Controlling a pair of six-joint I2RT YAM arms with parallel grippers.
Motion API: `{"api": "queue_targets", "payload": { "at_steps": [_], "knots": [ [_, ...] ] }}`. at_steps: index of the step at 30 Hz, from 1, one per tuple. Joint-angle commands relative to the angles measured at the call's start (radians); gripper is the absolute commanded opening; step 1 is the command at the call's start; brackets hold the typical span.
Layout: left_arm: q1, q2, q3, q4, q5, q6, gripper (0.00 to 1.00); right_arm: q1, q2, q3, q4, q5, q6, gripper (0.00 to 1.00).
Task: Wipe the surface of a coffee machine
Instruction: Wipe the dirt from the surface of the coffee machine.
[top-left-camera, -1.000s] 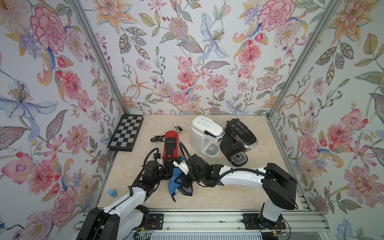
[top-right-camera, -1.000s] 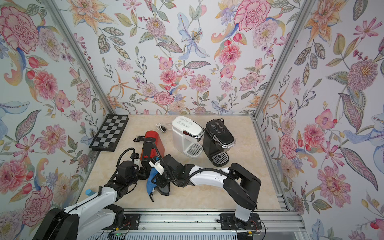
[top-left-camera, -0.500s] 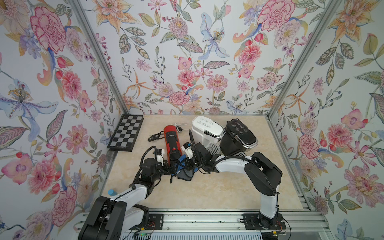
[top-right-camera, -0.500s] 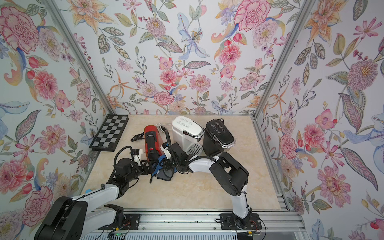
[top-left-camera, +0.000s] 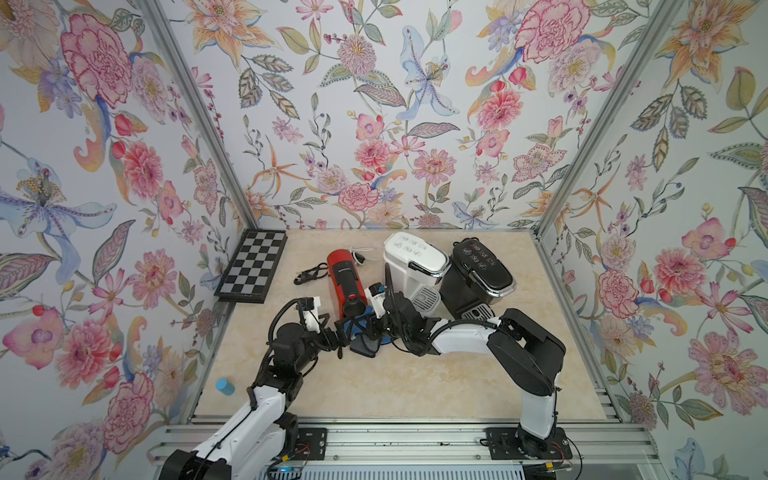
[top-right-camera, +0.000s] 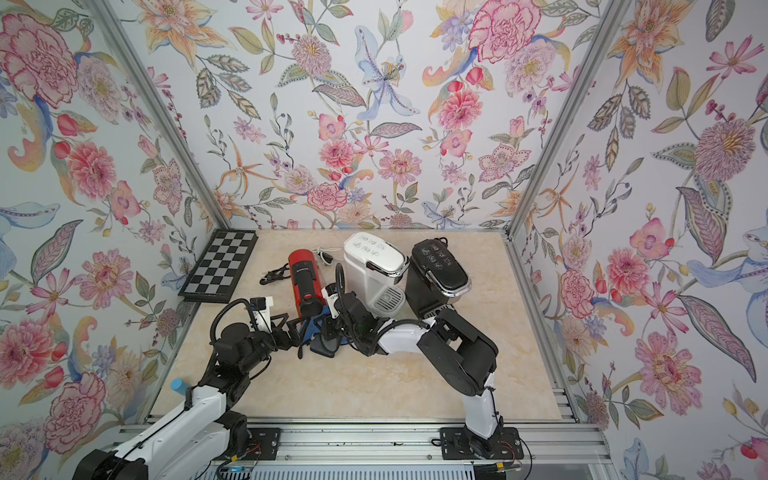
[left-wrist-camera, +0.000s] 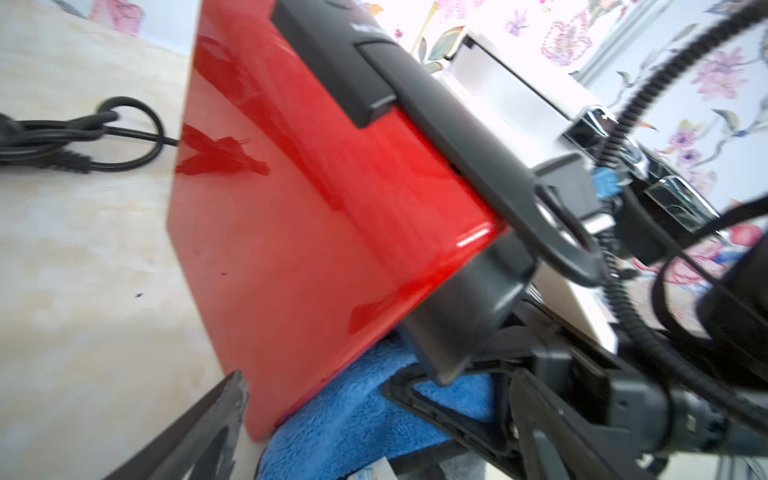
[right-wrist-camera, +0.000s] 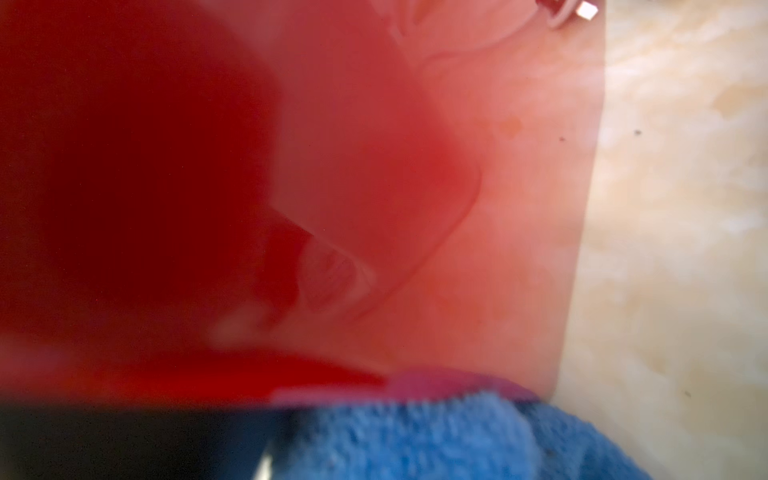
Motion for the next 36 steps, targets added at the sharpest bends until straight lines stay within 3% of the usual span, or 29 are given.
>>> {"api": "queue_targets", "payload": {
  "at_steps": [1, 7, 15, 21, 29, 36],
  "knots": [
    [0.013, -0.047, 0.038, -0.192, -0.256, -0.011, 0.99, 0.012, -0.020, -0.043, 0.330, 0.027, 0.112, 0.26],
    [0.022, -0.103, 0.036, -0.216, -0.297, 0.005, 0.99, 0.041, 0.062, -0.048, 0.439, 0.129, 0.108, 0.24],
    [0.022, -0.103, 0.010, -0.213, -0.270, -0.005, 0.99, 0.047, 0.213, -0.069, 0.618, 0.282, 0.090, 0.23],
    [0.023, -0.145, -0.002, -0.247, -0.275, -0.004, 0.99, 0.029, 0.283, 0.014, 0.515, 0.326, 0.074, 0.23],
    [0.024, -0.162, -0.024, -0.256, -0.286, 0.003, 0.99, 0.013, 0.249, 0.002, 0.433, 0.330, 0.120, 0.23],
    [0.025, -0.120, -0.021, -0.216, -0.269, -0.002, 0.99, 0.013, 0.107, -0.040, 0.480, 0.329, 0.051, 0.24]
  ]
}}
